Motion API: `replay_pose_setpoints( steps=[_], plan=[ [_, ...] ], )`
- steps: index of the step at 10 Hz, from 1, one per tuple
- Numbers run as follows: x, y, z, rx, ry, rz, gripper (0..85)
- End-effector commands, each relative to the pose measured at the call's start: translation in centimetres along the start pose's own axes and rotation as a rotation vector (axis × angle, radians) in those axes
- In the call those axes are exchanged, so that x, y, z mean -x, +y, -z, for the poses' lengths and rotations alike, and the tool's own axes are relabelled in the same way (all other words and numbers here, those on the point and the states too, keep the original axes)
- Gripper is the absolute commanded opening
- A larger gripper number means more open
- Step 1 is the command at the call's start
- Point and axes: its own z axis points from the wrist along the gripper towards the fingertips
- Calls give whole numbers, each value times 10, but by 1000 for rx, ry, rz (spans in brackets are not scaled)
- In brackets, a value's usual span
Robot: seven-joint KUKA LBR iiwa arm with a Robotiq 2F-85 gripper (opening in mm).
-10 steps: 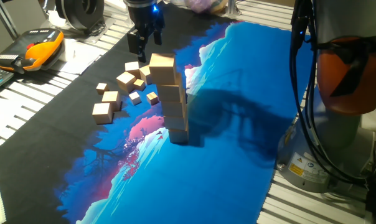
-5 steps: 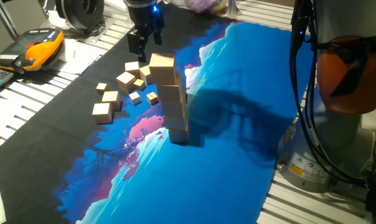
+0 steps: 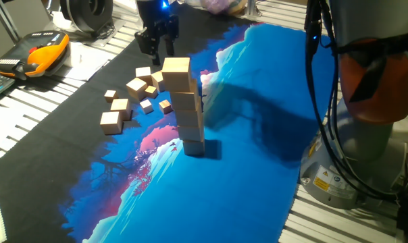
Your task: Stack the blocks in a vertical line of five
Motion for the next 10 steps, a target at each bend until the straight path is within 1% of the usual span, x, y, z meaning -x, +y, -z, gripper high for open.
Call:
replay_pose_setpoints(
  steps=[1,3,10],
  plan=[
    [0,0,0,22,-17,-173,0],
    [0,0,0,19,-16,-173,0],
    [0,2,-1,25,-11,-200,0]
  ],
)
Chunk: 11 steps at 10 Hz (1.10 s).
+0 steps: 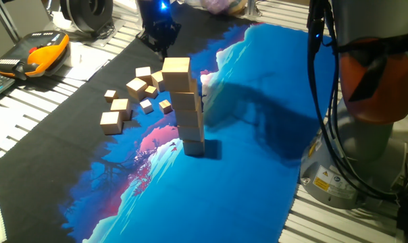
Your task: Stack the blocks in a vertical line of five
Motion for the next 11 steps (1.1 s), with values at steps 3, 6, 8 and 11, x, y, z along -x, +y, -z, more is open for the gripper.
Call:
replay_pose_setpoints(
  steps=[3,6,8,11],
  plan=[
    [2,14,3,-7,5,-39,0],
    [13,53,9,-53,-20,-126,0],
    [28,70,4,-50,-15,-135,0],
    [47,103,-12,-63,-52,-155,0]
  ],
)
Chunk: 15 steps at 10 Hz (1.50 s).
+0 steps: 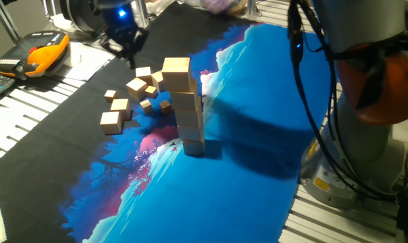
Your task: Stack the blocks in a vertical line of five
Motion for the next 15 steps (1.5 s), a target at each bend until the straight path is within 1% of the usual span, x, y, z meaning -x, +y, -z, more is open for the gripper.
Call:
replay_pose_setpoints(
  steps=[1,2,3,4,5,6,7,8,9,10,12,13,14,15],
  plan=[
    [3,9,-5,0,-13,-10,0],
    [9,18,-15,14,-42,-34,0],
    [13,28,-27,9,-83,-66,0],
    [18,35,-35,6,-100,-83,0],
    [22,41,-38,37,-74,-95,0],
    [25,45,-40,29,-49,-100,0],
    [26,49,-44,-1,-57,-97,170],
    [28,56,-52,-25,-60,-98,340],
    [28,60,-59,-37,-82,-108,340],
    [27,62,-62,-41,-87,-108,510],
    [27,66,-69,-49,-96,-110,510],
    [27,68,-76,-43,-100,-123,510],
    [28,69,-84,-34,-109,-133,510],
    [30,71,-92,-24,-110,-141,680]
  ],
)
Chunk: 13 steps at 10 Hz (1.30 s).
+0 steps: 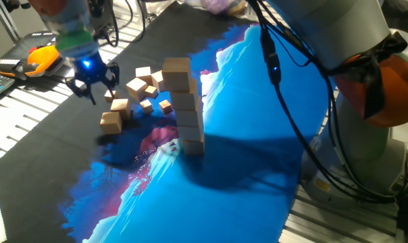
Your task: Stack the blocks in a vertical line of five
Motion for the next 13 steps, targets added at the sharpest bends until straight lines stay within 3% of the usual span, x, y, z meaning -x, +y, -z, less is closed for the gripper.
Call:
replay_pose_setpoints(
  steps=[1,5,9,13],
  plan=[
    [1,1,-7,5,-4,-8,680],
    [2,5,-27,24,-43,-72,680],
    [1,5,-45,18,-57,-99,680],
    [-1,0,-63,32,-71,-96,680]
  ],
)
